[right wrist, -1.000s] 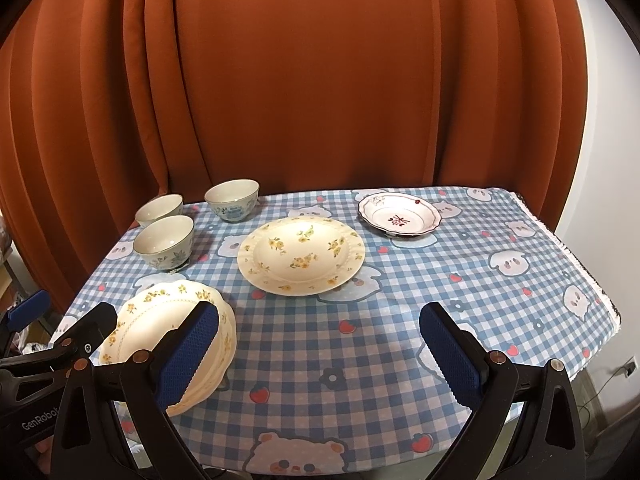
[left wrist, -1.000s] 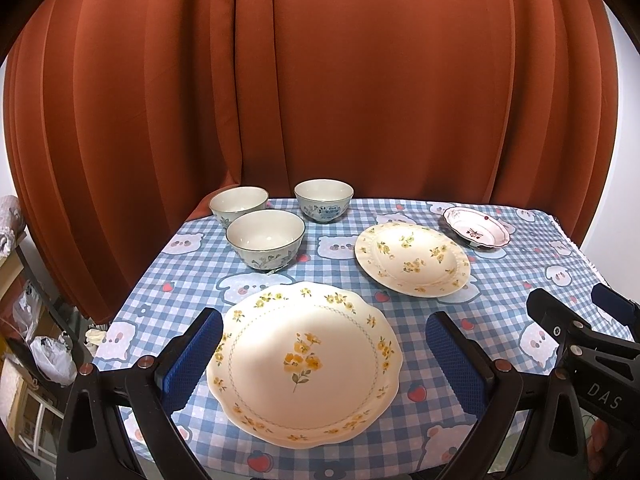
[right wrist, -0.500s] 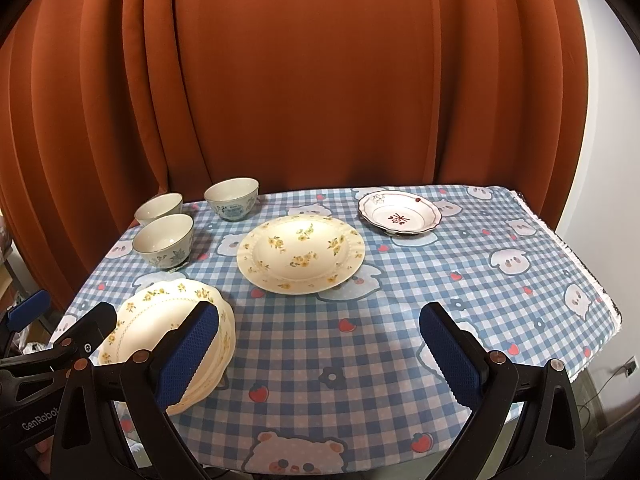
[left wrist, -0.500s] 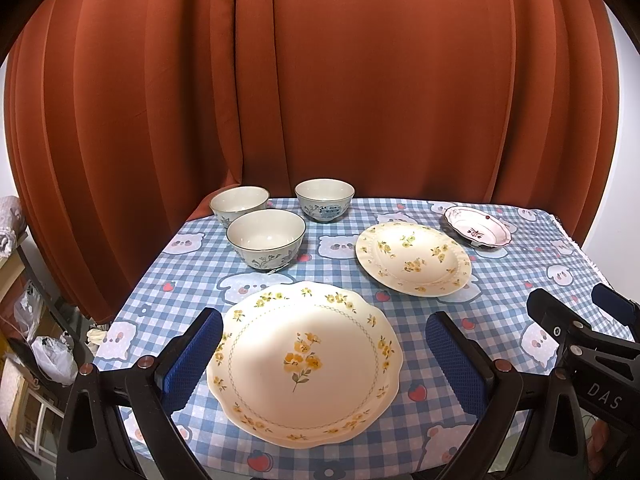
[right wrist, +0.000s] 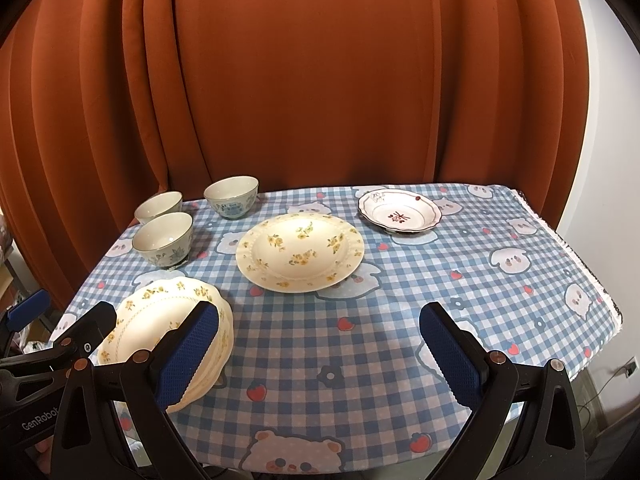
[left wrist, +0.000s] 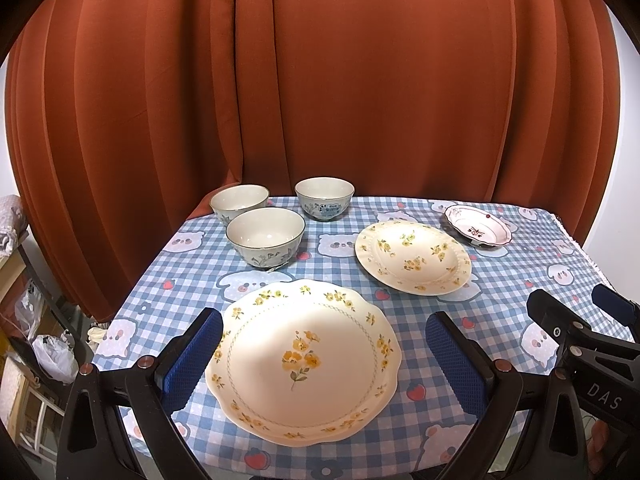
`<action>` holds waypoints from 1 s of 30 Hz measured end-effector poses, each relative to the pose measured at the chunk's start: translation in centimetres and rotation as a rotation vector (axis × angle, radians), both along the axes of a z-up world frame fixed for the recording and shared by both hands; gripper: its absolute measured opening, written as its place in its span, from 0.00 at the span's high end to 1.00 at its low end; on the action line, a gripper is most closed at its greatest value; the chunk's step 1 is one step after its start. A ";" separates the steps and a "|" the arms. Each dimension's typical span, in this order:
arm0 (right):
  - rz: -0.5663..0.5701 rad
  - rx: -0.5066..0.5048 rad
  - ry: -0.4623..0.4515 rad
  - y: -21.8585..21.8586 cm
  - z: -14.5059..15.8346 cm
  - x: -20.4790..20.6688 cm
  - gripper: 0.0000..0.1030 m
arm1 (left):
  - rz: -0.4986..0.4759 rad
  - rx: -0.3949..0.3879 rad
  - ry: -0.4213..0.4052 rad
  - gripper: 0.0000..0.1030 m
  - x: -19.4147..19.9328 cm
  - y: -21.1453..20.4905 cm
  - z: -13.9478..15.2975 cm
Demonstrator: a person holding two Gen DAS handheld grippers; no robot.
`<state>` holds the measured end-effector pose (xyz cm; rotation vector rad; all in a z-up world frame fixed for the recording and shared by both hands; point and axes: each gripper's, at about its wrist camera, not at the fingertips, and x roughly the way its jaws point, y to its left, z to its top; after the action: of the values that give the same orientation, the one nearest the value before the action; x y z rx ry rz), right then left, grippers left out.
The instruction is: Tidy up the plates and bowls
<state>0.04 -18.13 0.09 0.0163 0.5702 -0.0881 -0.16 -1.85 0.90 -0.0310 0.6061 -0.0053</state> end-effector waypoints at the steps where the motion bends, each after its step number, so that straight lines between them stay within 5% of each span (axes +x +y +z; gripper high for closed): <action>1: 0.000 0.000 0.000 0.0 0.0 0.1 0.01 | 0.000 0.000 0.000 0.01 0.0 0.0 0.0; 18: 0.026 0.024 0.069 0.7 -0.9 2.0 0.01 | 0.036 -0.003 0.061 0.02 1.7 2.0 -0.7; 30: 0.032 0.030 0.193 4.1 -2.7 8.0 0.06 | 0.030 -0.014 0.212 0.06 7.7 5.5 -3.0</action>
<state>8.07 -14.05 -2.60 0.0283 0.7645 -0.0504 7.51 3.64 -2.11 -0.0542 0.8173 0.0228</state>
